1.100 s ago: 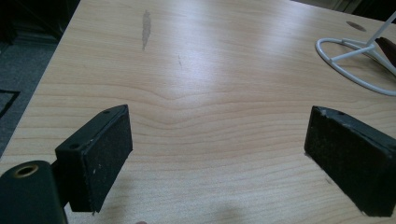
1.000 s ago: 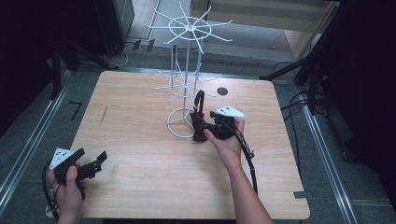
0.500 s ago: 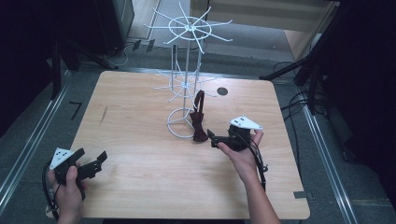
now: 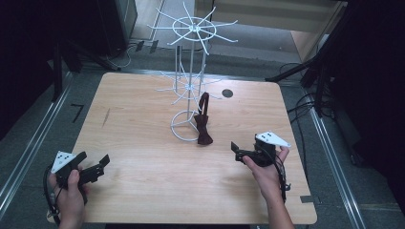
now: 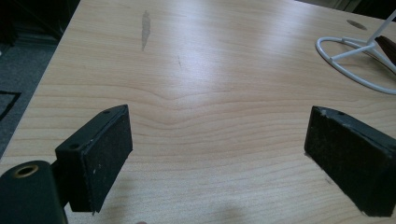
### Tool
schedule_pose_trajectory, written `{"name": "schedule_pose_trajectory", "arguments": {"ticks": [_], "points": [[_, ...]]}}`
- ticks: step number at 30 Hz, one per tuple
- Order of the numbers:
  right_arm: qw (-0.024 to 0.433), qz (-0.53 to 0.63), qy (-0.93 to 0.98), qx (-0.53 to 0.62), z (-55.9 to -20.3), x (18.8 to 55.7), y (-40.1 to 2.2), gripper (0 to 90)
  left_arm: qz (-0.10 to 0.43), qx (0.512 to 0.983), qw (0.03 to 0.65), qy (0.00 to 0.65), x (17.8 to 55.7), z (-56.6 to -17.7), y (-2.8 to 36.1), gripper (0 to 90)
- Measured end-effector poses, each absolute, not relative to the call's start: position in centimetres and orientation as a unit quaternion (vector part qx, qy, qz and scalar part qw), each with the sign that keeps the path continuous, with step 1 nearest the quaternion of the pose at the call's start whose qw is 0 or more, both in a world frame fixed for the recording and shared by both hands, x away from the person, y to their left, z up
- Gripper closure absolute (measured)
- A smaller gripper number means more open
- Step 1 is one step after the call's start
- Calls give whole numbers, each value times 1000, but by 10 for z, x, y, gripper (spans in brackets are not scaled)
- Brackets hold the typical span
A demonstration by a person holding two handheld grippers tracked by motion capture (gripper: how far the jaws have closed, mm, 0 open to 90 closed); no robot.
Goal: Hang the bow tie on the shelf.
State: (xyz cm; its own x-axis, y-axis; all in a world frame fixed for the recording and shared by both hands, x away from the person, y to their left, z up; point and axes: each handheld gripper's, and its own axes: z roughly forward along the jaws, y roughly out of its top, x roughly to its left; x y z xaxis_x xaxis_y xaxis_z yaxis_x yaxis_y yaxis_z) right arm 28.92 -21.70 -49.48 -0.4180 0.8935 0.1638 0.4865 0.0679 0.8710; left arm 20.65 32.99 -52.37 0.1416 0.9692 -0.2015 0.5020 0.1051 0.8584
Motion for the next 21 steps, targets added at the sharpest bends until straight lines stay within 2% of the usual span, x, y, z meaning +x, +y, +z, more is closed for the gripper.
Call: {"name": "schedule_pose_trajectory", "arguments": {"ticks": [21], "points": [[233,456,671,536,-520,258,-280,0,269,615,439,598,206,-524,329,84]]}}
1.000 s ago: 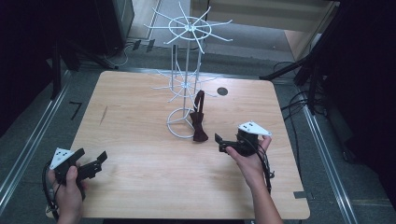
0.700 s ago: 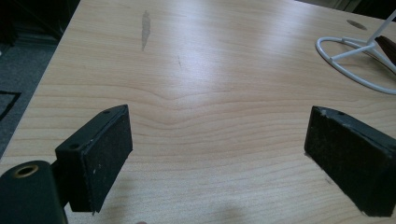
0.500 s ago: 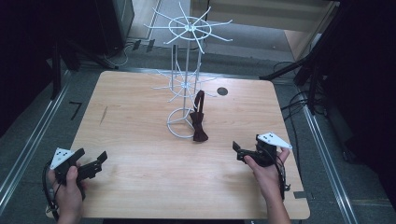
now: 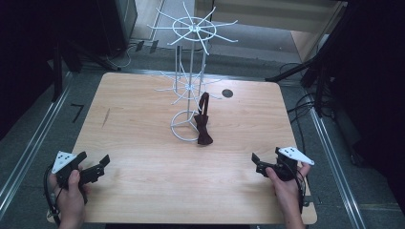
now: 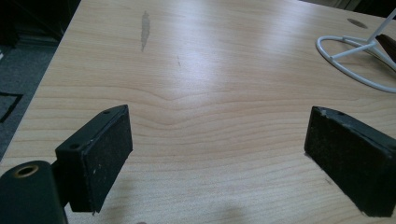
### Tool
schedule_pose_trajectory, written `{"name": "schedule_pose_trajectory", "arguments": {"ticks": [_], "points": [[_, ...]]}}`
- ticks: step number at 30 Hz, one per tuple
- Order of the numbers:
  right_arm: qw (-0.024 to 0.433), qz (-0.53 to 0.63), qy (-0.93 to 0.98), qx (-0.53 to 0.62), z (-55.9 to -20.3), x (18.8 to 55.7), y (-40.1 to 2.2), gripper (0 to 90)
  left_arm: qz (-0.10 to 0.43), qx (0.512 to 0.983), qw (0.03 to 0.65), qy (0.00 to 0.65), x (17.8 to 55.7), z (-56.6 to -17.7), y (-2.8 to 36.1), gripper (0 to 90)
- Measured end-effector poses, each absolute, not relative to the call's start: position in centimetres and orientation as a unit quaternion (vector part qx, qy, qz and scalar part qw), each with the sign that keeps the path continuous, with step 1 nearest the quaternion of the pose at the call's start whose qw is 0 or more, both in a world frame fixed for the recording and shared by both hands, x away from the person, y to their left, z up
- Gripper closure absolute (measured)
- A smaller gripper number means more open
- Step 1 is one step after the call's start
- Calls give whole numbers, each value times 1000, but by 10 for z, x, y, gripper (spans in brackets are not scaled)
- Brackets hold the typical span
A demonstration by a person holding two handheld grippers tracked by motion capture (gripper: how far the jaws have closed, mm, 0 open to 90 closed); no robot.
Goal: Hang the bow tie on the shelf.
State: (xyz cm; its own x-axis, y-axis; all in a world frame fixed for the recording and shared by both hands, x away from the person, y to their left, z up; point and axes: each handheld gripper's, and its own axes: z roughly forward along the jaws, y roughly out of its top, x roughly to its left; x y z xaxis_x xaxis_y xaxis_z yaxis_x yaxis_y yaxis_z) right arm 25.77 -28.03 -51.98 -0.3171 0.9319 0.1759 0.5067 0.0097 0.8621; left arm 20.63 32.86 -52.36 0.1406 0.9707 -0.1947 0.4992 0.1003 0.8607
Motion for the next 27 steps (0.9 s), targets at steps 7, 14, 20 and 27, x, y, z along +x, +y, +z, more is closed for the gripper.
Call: {"name": "schedule_pose_trajectory", "arguments": {"ticks": [7,14,20,27], "points": [[240,446,660,555,-530,245,-304,0,267,616,438,598,206,-523,329,84],[250,432,650,574,-537,234,-329,0,267,615,438,598,206,-523,329,84],[256,422,638,591,-542,225,-350,0,268,615,439,598,206,-524,329,84],[264,423,619,606,-546,213,-370,0,270,614,440,598,206,-524,328,84]]}}
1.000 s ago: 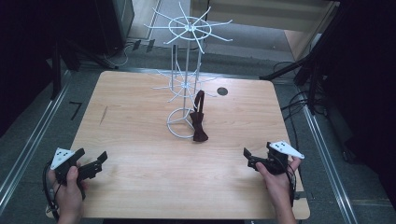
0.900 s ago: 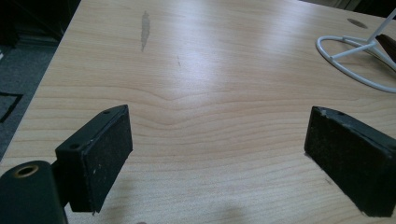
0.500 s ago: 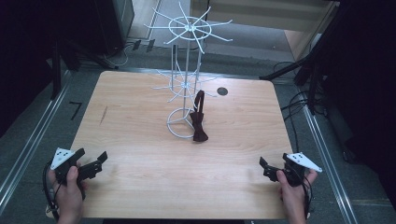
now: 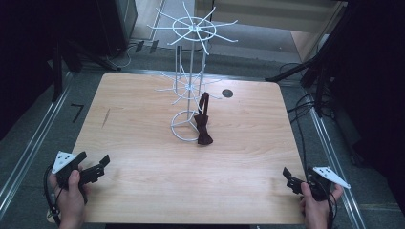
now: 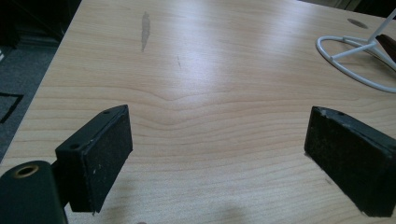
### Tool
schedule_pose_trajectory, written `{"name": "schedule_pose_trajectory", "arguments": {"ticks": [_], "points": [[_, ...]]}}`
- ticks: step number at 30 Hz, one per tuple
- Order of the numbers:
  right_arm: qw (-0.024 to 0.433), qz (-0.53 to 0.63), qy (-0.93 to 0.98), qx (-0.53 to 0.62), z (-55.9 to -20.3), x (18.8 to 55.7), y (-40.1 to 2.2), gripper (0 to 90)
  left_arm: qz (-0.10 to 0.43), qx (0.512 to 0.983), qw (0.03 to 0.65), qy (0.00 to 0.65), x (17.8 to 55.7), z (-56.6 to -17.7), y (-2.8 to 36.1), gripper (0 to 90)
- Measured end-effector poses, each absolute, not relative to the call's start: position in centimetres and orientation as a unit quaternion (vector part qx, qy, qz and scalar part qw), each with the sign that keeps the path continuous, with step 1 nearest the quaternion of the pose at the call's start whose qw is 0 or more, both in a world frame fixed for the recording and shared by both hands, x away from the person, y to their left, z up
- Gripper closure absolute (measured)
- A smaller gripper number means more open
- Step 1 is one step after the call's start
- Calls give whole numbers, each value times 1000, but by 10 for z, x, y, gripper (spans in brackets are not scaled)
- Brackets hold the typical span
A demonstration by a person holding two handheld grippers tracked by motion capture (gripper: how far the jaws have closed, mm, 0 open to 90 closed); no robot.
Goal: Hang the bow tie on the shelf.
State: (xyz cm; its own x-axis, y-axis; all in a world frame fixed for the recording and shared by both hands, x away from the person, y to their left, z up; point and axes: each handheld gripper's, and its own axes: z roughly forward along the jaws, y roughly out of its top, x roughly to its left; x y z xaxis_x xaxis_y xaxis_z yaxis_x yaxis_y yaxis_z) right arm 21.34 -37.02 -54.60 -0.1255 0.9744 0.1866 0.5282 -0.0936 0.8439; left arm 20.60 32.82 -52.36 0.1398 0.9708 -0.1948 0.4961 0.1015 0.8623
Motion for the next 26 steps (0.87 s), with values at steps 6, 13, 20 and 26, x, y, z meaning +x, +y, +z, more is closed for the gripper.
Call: {"name": "schedule_pose_trajectory", "arguments": {"ticks": [6,13,20,26], "points": [[265,426,605,618,-548,204,-383,2,270,614,440,597,206,-524,328,84],[265,421,605,621,-552,196,-386,6,269,613,440,598,206,-524,329,84],[289,409,604,620,-551,195,-380,84,267,614,438,600,206,-524,329,84],[292,404,604,622,-551,195,-379,128,265,611,440,602,206,-524,330,84]]}}
